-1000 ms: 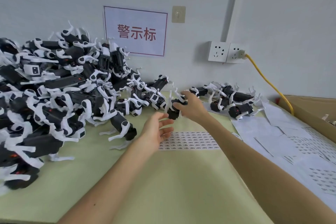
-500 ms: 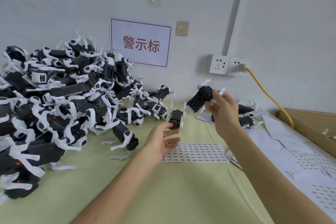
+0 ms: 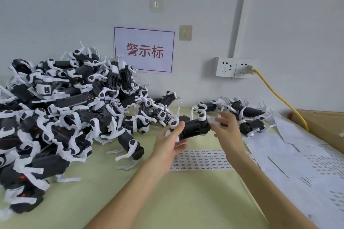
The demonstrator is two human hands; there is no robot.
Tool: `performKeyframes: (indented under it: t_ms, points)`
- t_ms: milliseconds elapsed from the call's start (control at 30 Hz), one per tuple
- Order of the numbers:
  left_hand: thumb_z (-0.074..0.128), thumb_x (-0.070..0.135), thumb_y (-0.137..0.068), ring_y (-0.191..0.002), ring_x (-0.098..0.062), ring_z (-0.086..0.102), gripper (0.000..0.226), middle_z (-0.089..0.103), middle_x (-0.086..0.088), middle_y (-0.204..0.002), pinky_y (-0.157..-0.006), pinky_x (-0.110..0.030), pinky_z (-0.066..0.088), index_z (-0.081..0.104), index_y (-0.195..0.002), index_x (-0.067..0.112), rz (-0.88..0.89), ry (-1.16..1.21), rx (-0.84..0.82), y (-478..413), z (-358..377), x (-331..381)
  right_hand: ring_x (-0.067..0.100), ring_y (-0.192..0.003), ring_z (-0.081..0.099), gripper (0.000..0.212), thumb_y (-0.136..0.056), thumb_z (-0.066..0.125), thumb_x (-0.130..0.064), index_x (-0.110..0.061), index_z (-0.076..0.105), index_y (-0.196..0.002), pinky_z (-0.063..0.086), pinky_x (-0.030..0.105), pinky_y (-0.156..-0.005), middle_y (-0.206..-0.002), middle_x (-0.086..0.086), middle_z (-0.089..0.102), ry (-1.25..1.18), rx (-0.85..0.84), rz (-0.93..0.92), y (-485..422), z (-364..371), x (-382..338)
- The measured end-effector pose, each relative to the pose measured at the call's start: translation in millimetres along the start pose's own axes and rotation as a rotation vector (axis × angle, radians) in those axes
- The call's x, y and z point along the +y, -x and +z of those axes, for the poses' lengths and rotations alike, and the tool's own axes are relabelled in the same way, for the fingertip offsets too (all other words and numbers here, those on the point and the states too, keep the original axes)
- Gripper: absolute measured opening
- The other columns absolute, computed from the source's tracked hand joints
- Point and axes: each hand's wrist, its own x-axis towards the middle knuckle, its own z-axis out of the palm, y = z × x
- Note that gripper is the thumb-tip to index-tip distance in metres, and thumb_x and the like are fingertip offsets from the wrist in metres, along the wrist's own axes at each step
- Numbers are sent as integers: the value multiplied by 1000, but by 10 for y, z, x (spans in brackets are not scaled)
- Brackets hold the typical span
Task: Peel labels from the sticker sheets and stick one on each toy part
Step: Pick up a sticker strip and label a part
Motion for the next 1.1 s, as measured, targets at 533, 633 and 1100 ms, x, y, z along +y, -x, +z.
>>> performKeyframes:
  t_ms: [533, 633, 1100]
  points:
    - [74, 48, -89, -63, -18, 53, 61, 62, -11, -110, -57, -28, 51, 50, -132, 12, 43, -24, 74, 29, 37, 21, 16, -133, 41, 56, -80, 81, -13, -26, 64, -131, 39, 36, -110, -145, -1, 48, 566, -246, -625, 89, 109, 106]
    - [65, 53, -93, -61, -15, 53, 54, 59, -10, -102, -59, -28, 49, 50, -129, 16, 83, -11, 37, 33, 19, 55, 16, -129, 44, 54, -78, 84, -14, -24, 65, -128, 38, 25, -107, -139, -2, 50, 552, -223, -627, 84, 102, 104]
    - [55, 54, -96, -68, -19, 58, 50, 66, -9, -92, -69, -32, 48, 69, -105, 7, -52, 283, -183, 23, -92, 185, 8, -111, 49, 37, -89, 74, -39, -27, 65, -123, 38, 18, -93, -112, -15, 57, 399, -190, -538, 113, 127, 32]
